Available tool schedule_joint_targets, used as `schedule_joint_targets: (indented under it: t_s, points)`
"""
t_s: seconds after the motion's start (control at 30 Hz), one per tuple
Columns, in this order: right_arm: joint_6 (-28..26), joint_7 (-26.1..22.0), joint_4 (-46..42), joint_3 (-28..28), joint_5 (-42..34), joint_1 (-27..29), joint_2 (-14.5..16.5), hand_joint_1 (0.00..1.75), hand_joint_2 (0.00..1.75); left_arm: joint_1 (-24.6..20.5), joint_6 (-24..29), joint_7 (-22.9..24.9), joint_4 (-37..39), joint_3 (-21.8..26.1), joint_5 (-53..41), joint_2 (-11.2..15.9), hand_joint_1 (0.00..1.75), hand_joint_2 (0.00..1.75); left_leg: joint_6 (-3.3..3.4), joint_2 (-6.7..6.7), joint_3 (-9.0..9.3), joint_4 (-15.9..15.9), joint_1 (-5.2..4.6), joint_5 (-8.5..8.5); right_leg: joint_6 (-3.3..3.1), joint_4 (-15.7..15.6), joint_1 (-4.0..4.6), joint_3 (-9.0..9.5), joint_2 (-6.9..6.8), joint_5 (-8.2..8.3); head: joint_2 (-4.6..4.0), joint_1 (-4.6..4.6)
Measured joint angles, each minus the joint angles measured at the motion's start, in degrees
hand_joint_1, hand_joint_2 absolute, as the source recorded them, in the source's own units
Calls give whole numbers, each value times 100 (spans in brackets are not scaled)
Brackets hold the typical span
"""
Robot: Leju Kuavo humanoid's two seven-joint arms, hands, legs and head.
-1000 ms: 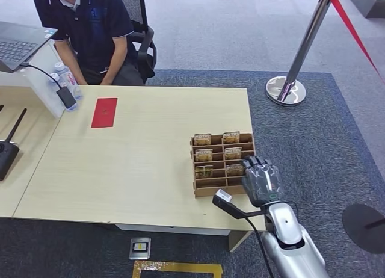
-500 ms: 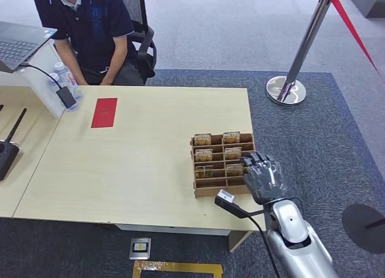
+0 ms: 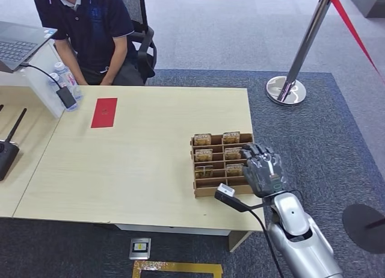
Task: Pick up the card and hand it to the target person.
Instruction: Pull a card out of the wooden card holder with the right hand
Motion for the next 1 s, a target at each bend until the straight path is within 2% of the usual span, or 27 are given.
schedule_joint_targets:
  t_s: [0.43, 1.0]
  points:
    - [2, 8, 219, 281, -47, -62, 81, 72, 175, 3, 0, 15, -2, -1, -30, 6, 0, 0, 0, 0, -1, 0, 0, 0, 0, 0, 0, -2, 0, 0, 0, -1]
    - [24, 22, 449, 309, -222, -79, 54, 82, 175, 7, -41, 28, -1, -11, -102, 19, 0, 0, 0, 0, -2, 0, 0, 0, 0, 0, 0, -2, 0, 0, 0, 1]
